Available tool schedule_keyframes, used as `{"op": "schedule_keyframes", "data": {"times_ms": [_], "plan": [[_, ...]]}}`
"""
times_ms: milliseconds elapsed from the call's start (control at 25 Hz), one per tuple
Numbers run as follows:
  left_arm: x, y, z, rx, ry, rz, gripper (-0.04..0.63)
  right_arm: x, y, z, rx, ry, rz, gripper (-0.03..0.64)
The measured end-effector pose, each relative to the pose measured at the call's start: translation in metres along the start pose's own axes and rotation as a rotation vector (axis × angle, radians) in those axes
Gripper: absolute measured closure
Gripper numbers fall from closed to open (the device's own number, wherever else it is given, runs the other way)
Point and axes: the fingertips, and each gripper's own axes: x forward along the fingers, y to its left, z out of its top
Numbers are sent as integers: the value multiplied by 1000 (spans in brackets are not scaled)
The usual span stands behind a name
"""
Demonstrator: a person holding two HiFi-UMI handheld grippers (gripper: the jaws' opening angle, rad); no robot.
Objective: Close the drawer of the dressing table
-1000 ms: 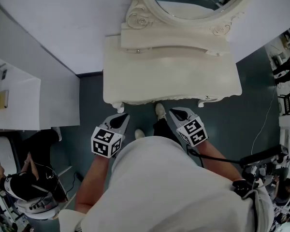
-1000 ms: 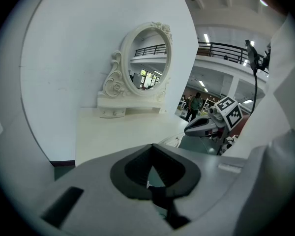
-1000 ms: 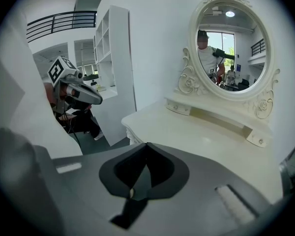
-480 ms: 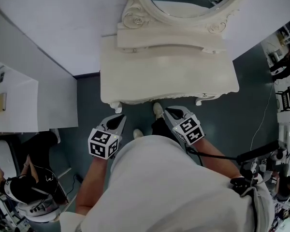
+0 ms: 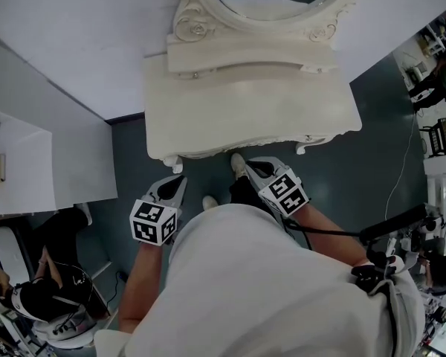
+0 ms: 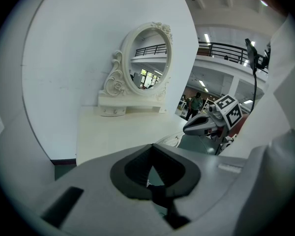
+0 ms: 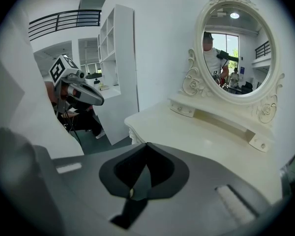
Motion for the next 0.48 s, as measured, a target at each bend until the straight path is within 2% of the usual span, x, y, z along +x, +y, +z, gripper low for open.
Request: {"op": "schedule_keyframes", "data": {"times_ms": [480], "plan": [[1, -1, -9, 0, 8, -7, 594, 1, 3, -5, 2, -12, -6, 617]]}}
